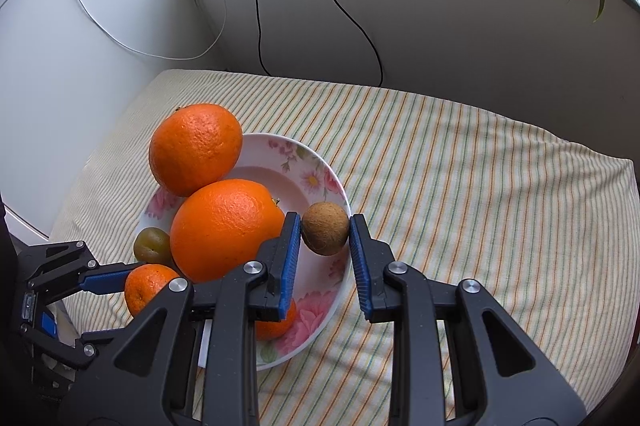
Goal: Organize fruits
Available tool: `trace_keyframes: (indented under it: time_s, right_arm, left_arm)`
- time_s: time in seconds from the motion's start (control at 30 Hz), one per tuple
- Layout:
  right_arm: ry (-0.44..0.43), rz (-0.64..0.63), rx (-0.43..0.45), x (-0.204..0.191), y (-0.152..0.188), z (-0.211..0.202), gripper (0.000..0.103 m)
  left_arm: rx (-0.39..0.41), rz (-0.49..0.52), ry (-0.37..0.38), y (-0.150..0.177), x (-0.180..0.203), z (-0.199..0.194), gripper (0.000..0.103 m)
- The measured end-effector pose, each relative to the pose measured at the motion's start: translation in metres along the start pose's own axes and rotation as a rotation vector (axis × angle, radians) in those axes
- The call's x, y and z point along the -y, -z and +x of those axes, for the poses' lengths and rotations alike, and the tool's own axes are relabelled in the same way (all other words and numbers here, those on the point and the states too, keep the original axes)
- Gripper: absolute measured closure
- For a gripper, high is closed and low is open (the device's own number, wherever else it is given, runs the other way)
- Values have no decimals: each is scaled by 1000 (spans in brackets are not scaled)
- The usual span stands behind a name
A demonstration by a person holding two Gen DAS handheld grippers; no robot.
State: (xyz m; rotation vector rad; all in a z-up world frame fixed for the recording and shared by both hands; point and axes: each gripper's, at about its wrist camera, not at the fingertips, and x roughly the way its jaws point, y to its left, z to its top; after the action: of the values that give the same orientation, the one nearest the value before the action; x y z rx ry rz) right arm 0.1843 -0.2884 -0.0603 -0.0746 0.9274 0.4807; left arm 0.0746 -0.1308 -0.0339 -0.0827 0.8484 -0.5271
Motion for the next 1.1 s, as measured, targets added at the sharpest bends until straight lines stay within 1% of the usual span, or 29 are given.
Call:
trace_keyframes:
  time_s: [0.1, 0.13, 0.17, 0.2, 0.23, 0.27, 0.33, 0.37, 0.4, 0.6, 0.67, 0.8, 0.97, 1.0, 1.07, 1.1]
  right_arm:
    - [-4, -3, -3, -1, 0, 0, 77]
    - [-3, -3, -5, -1, 1, 0, 75]
    - [-1, -4, -4, -2, 1, 0, 68]
    - [2, -5, -2, -2, 1, -1, 63]
    - [4, -5, 1, -2, 1, -1, 56]
    - [6, -7, 4, -3, 1, -2, 54]
    - [7, -9, 7, -3, 1, -3, 54]
    - [5, -8, 9, -3, 1, -4, 54]
    - [5, -7, 10, -3, 1, -5, 53]
    - [1, 9, 21, -2, 3, -12, 52]
    - [2, 15, 28, -1, 5, -15, 48]
    - [-2, 23, 44, -2, 8, -25, 46]
    - [23, 21, 67, -7, 14, -37, 39]
    - [33, 20, 74, -8, 16, -40, 38]
    - [42, 23, 89, -10, 19, -47, 32]
    - [42, 28, 96, -11, 22, -50, 31]
  left_arm:
    - [0, 0, -3, 0, -1, 0, 66]
    - [0, -1, -3, 0, -1, 0, 65]
    - [-2, -2, -5, 0, -2, 0, 65]
    - [-7, -2, -9, 0, -2, 1, 65]
    - [-11, -3, -13, 0, -2, 2, 65]
    - [-14, -4, -16, 0, -2, 3, 65]
    - [-8, -7, -17, 0, -2, 3, 60]
    - [-1, -8, -20, 0, -2, 2, 54]
    - [5, -7, -23, -1, -2, 1, 52]
    - [25, -1, -38, -2, -4, -7, 52]
    - [28, -3, -39, -1, -5, -8, 52]
    - [35, 0, -44, 0, -5, -11, 52]
    - [53, 5, -61, 3, -4, -20, 52]
    - [58, 4, -66, 4, -4, -22, 50]
    - [68, 0, -76, 5, -5, -27, 43]
    - [71, -4, -80, 5, -6, -29, 42]
